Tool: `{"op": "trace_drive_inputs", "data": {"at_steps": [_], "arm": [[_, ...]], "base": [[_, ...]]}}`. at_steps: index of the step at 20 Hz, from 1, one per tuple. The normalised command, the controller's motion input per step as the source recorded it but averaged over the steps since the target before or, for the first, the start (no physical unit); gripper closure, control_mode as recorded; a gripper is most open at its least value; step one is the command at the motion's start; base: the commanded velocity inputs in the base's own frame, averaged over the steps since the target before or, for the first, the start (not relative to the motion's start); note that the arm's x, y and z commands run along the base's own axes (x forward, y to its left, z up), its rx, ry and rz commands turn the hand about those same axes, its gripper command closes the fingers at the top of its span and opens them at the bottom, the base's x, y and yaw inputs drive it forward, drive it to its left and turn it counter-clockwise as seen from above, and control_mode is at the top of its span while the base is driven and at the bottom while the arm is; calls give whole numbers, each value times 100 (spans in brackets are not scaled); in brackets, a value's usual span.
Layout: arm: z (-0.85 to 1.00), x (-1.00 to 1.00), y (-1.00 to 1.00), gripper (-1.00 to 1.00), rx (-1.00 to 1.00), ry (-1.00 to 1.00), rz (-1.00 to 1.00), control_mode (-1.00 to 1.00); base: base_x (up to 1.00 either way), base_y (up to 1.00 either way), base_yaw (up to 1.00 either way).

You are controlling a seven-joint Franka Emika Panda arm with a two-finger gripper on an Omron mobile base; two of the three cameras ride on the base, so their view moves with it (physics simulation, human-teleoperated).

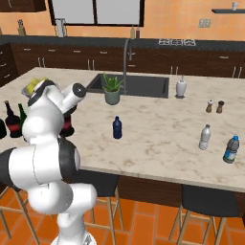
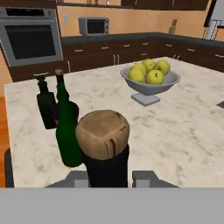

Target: Move the plastic bottles in the middle to the plastics group, and the glass bottles in the middle to the glass group.

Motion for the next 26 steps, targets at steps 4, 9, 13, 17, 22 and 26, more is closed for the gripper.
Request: {"op": "trace_drive_inputs", "data": {"at_steps": [4, 9, 13, 17, 22, 26], "arm": [[-7, 0, 62, 100, 0, 6, 0, -100], [-19, 0, 54, 100, 1, 0, 0, -100], [-23, 0, 49, 100, 5, 0, 0, -100], [-27, 0, 52, 100, 4, 0, 0, -100], [-32, 0, 40, 100, 1, 0, 0, -100], [-32, 4, 22, 100, 0, 0, 0, -100]], "base": [[0, 0, 0], [0, 0, 0], [0, 0, 0], [0, 0, 0], [0, 0, 0], [0, 0, 0]]}}
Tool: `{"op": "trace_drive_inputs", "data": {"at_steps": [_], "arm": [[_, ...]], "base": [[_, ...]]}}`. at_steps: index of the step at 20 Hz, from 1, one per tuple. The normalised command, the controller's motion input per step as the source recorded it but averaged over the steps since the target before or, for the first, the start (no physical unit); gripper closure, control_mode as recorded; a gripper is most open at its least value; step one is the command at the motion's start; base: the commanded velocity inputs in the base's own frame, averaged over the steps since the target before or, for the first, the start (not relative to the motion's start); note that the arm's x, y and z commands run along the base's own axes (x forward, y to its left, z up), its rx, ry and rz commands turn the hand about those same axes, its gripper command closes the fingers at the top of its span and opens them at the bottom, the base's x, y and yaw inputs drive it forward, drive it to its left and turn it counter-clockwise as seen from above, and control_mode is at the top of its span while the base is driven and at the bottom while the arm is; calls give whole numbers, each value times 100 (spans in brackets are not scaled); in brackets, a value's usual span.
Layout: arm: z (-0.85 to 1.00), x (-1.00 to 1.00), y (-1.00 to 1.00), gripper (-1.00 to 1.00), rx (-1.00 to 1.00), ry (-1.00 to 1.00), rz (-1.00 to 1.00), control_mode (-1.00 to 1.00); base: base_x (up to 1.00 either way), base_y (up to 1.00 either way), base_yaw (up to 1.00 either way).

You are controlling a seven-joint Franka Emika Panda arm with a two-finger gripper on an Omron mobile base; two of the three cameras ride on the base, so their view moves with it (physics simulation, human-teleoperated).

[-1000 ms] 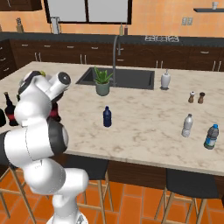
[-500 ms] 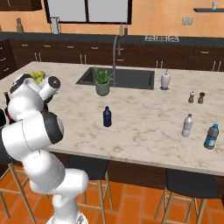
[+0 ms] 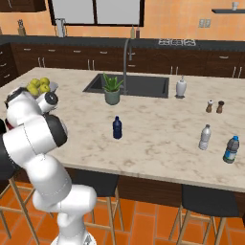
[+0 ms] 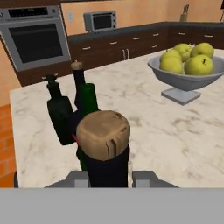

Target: Move the plastic bottles in the middle to the plastics group, and the glass bottles in the middle to the glass group.

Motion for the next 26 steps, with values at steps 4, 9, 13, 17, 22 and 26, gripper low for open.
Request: {"op": "trace_drive_inputs", "data": {"at_steps": [4, 9, 13, 17, 22, 26], "arm": [[-35, 14, 4, 100, 0, 0, 0, -100], [-32, 0, 0, 100, 0, 0, 0, -100], [-30, 0, 1, 100, 0, -2, 0, -100], [-25, 0, 7, 100, 0, -6, 0, -100], [-25, -6, 0, 100, 0, -2, 0, -100], [-10, -17, -25, -100, -1, 0, 0, -100]], "base": [[0, 0, 0], [0, 0, 0], [0, 0, 0], [0, 0, 0], [0, 0, 0], [0, 0, 0]]}}
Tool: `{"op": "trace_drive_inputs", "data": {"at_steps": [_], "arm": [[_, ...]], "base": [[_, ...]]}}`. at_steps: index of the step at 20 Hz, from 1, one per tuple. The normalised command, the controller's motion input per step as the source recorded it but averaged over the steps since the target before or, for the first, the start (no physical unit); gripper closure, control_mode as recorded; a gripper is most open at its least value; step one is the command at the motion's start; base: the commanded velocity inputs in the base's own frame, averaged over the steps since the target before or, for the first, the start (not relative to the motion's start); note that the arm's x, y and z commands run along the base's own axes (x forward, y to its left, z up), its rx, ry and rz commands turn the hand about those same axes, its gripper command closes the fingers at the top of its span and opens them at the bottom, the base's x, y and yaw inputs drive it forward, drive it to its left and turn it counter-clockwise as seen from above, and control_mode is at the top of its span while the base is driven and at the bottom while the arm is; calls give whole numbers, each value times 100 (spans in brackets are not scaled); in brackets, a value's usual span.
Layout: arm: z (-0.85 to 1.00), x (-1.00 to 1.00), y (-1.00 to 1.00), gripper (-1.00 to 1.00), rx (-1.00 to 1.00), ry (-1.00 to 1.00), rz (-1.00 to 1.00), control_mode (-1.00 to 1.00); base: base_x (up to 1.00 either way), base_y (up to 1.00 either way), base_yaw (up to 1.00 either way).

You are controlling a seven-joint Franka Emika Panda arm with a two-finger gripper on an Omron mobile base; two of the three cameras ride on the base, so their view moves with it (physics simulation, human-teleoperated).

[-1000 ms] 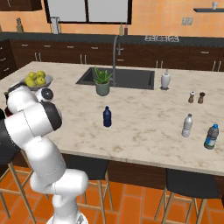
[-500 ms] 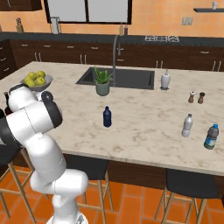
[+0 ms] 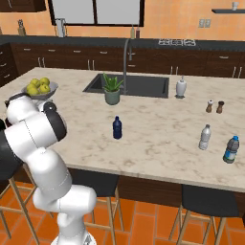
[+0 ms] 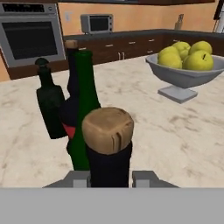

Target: Move the plastic bottles in the middle to the plastics group, and the glass bottles in the middle to the glass group.

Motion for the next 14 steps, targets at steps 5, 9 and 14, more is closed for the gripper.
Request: {"op": "trace_drive_inputs", "data": {"at_steps": [5, 9, 14], "arm": [[28, -6, -22, -100, 0, 0, 0, -100], [51, -9, -2, -100, 0, 0, -2, -100], [66, -12, -7, -100, 0, 9, -19, -100]], "base": [[0, 0, 0], [0, 0, 0], [0, 0, 0]]}}
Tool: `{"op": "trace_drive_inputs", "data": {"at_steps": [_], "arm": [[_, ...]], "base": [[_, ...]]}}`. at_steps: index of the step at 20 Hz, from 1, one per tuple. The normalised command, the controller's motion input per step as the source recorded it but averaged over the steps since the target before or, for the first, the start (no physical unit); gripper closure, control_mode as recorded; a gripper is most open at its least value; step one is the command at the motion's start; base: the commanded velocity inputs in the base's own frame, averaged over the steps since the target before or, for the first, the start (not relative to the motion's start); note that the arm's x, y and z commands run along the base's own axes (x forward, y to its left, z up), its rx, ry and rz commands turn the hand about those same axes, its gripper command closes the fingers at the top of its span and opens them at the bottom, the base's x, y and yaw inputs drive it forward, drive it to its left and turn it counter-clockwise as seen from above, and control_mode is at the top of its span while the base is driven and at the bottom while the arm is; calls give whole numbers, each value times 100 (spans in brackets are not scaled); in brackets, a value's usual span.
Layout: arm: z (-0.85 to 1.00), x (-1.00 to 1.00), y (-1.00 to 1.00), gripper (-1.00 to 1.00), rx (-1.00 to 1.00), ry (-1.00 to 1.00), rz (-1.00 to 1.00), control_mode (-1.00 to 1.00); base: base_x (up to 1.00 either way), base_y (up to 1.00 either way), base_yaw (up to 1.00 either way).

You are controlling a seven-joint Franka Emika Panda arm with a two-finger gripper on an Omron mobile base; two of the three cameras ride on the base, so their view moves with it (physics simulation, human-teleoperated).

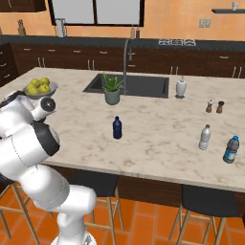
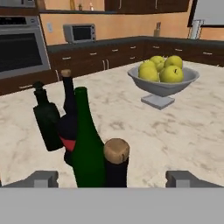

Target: Move the plastic bottles in the middle to the plastics group, and the glass bottles in the middle to the glass group.

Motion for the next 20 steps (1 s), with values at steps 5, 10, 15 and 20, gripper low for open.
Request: {"op": "trace_drive_inputs", "data": {"at_steps": [5, 10, 15, 20], "arm": [[67, -20, -31, -100, 0, 18, -23, -100], [67, -29, -47, -100, 0, 14, -21, -100], [62, -29, -53, -100, 0, 8, -16, -100], [35, -29, -75, -100, 0, 18, -22, -100]], "base": [[0, 0, 0], [0, 0, 0], [0, 0, 0], [0, 0, 0]]}}
